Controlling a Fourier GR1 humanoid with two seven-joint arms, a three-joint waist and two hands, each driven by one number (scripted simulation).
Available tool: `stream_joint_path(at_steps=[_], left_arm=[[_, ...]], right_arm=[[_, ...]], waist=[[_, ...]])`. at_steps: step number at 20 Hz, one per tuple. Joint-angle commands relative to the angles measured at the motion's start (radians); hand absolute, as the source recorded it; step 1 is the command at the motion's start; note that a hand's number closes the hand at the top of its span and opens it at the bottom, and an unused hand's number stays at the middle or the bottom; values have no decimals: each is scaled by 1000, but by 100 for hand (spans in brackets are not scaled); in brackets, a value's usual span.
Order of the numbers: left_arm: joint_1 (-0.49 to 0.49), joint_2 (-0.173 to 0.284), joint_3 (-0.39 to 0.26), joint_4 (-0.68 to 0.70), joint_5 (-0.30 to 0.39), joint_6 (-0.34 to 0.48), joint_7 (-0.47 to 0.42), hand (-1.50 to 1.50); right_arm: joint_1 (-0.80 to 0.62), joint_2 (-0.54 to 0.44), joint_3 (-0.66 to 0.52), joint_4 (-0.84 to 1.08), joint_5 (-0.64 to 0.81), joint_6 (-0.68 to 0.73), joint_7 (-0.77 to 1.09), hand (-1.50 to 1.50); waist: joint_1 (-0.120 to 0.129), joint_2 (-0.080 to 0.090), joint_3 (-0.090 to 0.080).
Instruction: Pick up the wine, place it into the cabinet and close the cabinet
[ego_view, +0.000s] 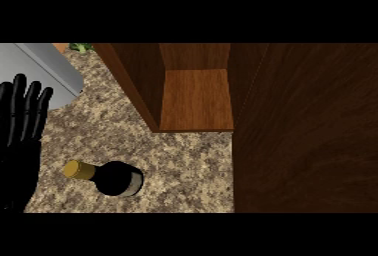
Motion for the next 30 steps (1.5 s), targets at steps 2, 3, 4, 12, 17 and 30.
stream_joint_path(at_steps=[2, 3, 4, 12, 17, 30], left_arm=[[76, -46, -44, 0, -64, 25, -70, -150], [113, -103, -140, -92, -161, 93, -12, -150], [108, -104, -159, -141, -199, 118, 39, -150], [251, -108, -566, -143, -67, 456, 49, -150], [219, -108, -795, -205, -243, 642, 149, -150], [86, -107, -941, -271, -538, 843, 455, -150]], right_arm=[[95, 29, 13, -46, -12, 15, -62, -150], [130, 62, 75, -77, 21, -2, -48, -150], [182, 44, 85, -153, 26, 16, -29, -150], [239, -15, 185, -253, -102, 137, 141, -150], [217, -41, 151, -312, -131, 136, 239, -150], [90, -15, 156, -430, -120, 56, 473, -150]], waist=[[7, 18, -28], [8, 16, -28], [5, 15, -28], [5, 13, -28], [9, 15, -27], [11, 17, -28]])
